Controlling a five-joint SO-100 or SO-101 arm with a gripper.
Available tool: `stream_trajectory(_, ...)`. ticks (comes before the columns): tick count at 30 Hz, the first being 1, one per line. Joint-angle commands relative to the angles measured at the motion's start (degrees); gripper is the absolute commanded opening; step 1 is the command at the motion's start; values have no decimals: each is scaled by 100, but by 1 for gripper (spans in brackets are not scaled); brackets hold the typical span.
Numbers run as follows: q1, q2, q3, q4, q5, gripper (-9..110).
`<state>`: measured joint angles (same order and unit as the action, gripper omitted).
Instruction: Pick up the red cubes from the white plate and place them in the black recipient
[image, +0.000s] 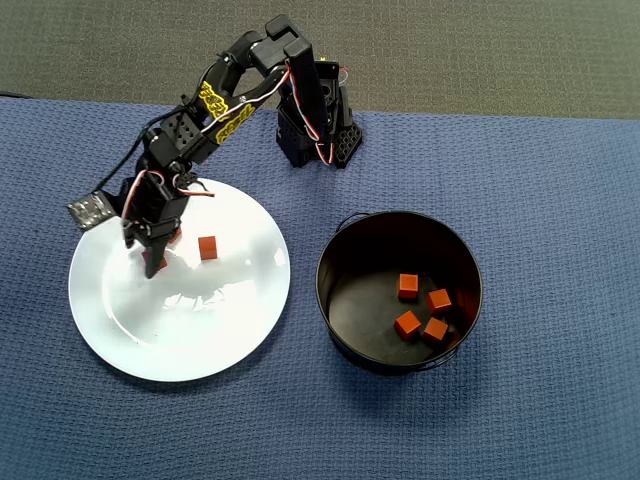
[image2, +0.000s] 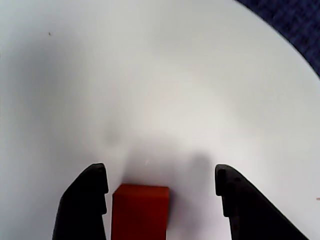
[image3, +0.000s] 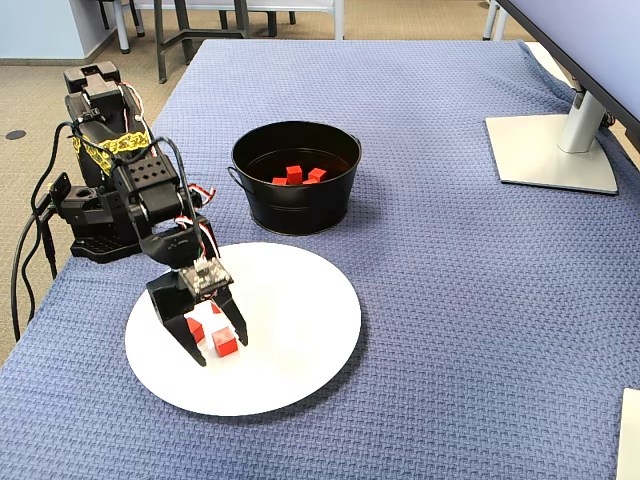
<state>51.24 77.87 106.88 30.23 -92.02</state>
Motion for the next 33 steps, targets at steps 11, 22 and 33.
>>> stream_trajectory(11,-483,668,396,-264,527,2)
stream_trajectory(22,-940,1239,-756,1345,1652,0)
stream_trajectory(33,-3489,2259,-1951,3797,4447,0)
